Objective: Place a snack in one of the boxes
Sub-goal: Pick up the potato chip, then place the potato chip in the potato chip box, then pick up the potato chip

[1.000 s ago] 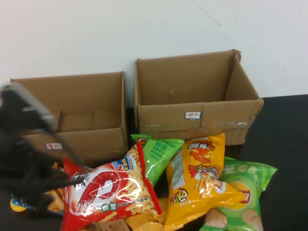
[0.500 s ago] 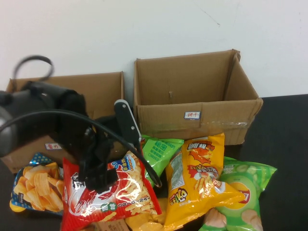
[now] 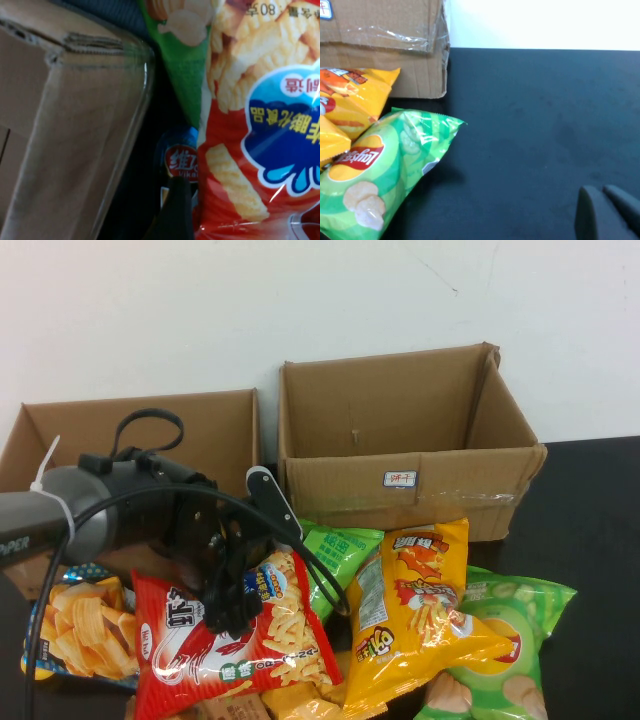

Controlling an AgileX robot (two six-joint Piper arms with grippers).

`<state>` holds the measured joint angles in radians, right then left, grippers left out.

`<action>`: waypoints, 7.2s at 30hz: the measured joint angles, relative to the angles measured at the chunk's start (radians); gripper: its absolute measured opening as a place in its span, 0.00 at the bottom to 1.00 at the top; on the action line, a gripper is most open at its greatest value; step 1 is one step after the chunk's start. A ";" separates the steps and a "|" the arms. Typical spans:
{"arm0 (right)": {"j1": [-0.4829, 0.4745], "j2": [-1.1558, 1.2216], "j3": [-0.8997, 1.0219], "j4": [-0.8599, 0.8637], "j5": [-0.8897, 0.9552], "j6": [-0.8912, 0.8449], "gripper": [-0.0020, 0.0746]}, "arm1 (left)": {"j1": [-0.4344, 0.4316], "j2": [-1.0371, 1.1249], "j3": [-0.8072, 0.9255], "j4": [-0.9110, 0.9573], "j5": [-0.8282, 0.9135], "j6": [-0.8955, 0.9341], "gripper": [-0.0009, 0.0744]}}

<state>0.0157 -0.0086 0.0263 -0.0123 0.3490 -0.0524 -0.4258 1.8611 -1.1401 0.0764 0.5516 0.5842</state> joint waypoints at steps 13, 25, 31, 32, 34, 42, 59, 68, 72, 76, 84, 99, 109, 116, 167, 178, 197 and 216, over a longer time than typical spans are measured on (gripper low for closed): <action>0.000 0.000 0.000 0.000 0.000 0.000 0.02 | 0.000 0.010 0.000 -0.015 -0.018 -0.019 0.18; 0.000 0.000 0.000 0.000 0.000 0.000 0.02 | -0.013 -0.143 0.000 -0.019 0.030 -0.070 0.02; 0.000 0.000 0.000 0.000 0.000 0.000 0.02 | -0.019 -0.269 0.000 -0.022 0.110 -0.083 0.02; 0.000 0.000 0.000 0.000 0.000 0.000 0.02 | -0.019 -0.281 0.000 -0.022 0.125 -0.083 0.02; 0.000 0.000 0.000 0.000 0.000 0.000 0.02 | -0.019 -0.296 0.000 -0.018 0.143 -0.083 0.02; 0.000 0.000 0.000 0.000 0.000 0.000 0.02 | -0.019 -0.312 0.000 0.019 0.154 -0.085 0.02; 0.000 0.000 0.000 0.000 0.000 0.000 0.02 | 0.156 -0.388 -0.167 0.395 -0.005 -0.262 0.02; 0.000 0.000 0.000 0.000 0.000 0.000 0.02 | 0.326 -0.233 -0.171 0.598 -0.404 -0.560 0.02; 0.000 0.000 0.000 0.000 0.000 -0.001 0.02 | 0.360 -0.104 -0.171 0.716 -0.410 -0.694 0.02; 0.000 0.000 0.000 0.000 0.000 -0.001 0.02 | 0.368 0.003 -0.171 0.831 -0.373 -0.730 0.02; 0.000 0.000 0.000 0.000 0.000 -0.001 0.02 | 0.368 0.079 -0.171 0.916 -0.374 -0.846 0.20; 0.000 0.000 0.000 0.000 0.000 -0.001 0.02 | 0.177 -0.233 -0.148 0.706 0.104 -1.079 0.69; 0.000 0.000 0.000 0.000 0.000 -0.001 0.02 | -0.079 -0.378 0.115 0.192 0.187 -0.710 0.31; 0.000 0.000 0.000 0.000 0.000 -0.001 0.02 | -0.195 -0.344 0.212 0.037 0.158 -0.667 0.64; 0.000 0.000 0.000 0.000 0.000 -0.001 0.02 | 0.076 -0.200 0.398 0.688 -0.202 -0.332 0.72; 0.000 0.000 0.000 0.000 0.000 -0.001 0.02 | 0.113 -0.066 0.398 0.746 -0.282 -0.375 0.70; 0.000 0.000 0.000 0.000 0.000 -0.001 0.02 | 0.124 -0.053 0.398 0.899 -0.280 -0.539 0.86; 0.000 0.000 0.000 0.000 0.000 -0.001 0.02 | 0.137 -0.060 0.390 0.913 -0.258 -0.625 0.03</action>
<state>0.0157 -0.0086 0.0263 -0.0119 0.3490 -0.0538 -0.2891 1.8010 -0.7505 0.9894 0.2933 -0.0412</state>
